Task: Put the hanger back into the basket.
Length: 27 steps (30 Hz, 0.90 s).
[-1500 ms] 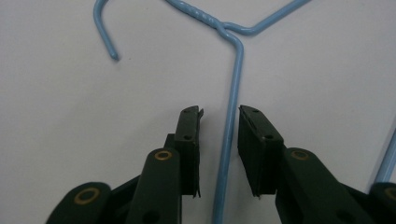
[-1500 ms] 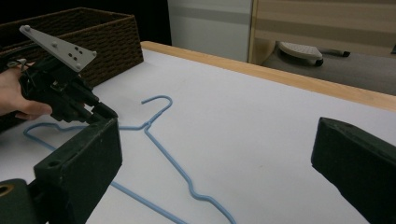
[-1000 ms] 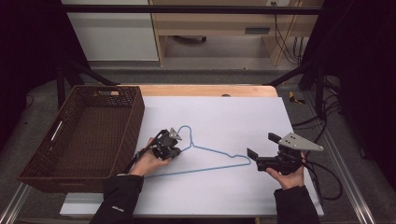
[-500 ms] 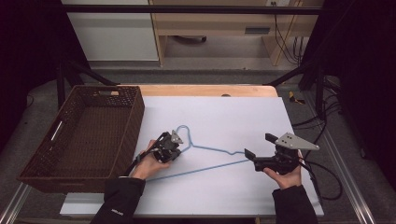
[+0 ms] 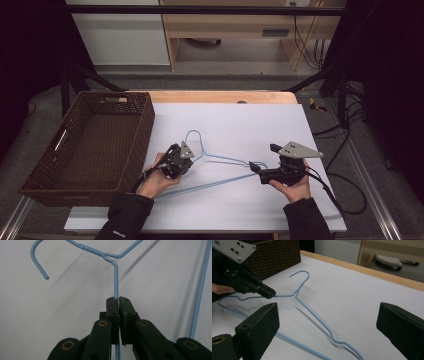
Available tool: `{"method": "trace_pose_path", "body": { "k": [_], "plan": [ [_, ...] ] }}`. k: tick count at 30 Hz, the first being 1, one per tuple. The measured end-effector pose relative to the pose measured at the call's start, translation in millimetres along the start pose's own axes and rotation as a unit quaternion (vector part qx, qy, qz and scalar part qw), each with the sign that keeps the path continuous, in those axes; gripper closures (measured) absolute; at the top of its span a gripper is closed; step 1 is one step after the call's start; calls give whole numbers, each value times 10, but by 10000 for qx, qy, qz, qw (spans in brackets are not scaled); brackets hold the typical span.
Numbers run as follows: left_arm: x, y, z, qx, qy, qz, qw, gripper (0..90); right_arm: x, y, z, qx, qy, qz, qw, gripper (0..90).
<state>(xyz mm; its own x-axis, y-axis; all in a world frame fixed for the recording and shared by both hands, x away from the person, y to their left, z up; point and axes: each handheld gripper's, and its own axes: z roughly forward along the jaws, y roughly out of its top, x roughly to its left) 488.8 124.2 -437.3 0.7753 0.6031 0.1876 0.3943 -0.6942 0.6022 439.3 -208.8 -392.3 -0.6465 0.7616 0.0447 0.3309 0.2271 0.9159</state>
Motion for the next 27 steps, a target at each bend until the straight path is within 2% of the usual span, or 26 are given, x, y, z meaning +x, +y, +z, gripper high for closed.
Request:
{"method": "trace_pose_path", "body": {
  "k": [1,3,6,8,9,12,13,14,22,27],
  "plan": [
    [-1,4,-14,31,9,45,10000,871,21,10,57,48,32,-42,10000,56],
    [-19,9,-22,-34,31,4,10000,870,31,14,76,77,51,-60,9999,58],
    [-36,21,-42,32,64,68,10000,871,79,35,178,172,130,-121,9997,62],
    [-55,21,-45,-45,86,56,9999,870,105,45,240,236,165,-162,9995,66],
    [-54,30,-69,10,81,112,9999,870,115,47,262,268,181,-174,9993,67],
    [-69,40,-111,-37,94,105,9999,871,145,50,347,387,229,-238,9987,71],
    [-81,40,-113,-118,95,53,9999,870,150,49,370,406,247,-238,9986,72],
    [-85,46,-134,-59,130,115,9998,870,153,49,392,430,261,-249,9984,74],
    [-139,45,-165,-88,218,172,9996,871,203,131,590,371,366,-109,9986,121],
    [-156,34,-186,-91,209,172,9996,871,273,210,776,358,302,60,9989,141]
  ]
}}
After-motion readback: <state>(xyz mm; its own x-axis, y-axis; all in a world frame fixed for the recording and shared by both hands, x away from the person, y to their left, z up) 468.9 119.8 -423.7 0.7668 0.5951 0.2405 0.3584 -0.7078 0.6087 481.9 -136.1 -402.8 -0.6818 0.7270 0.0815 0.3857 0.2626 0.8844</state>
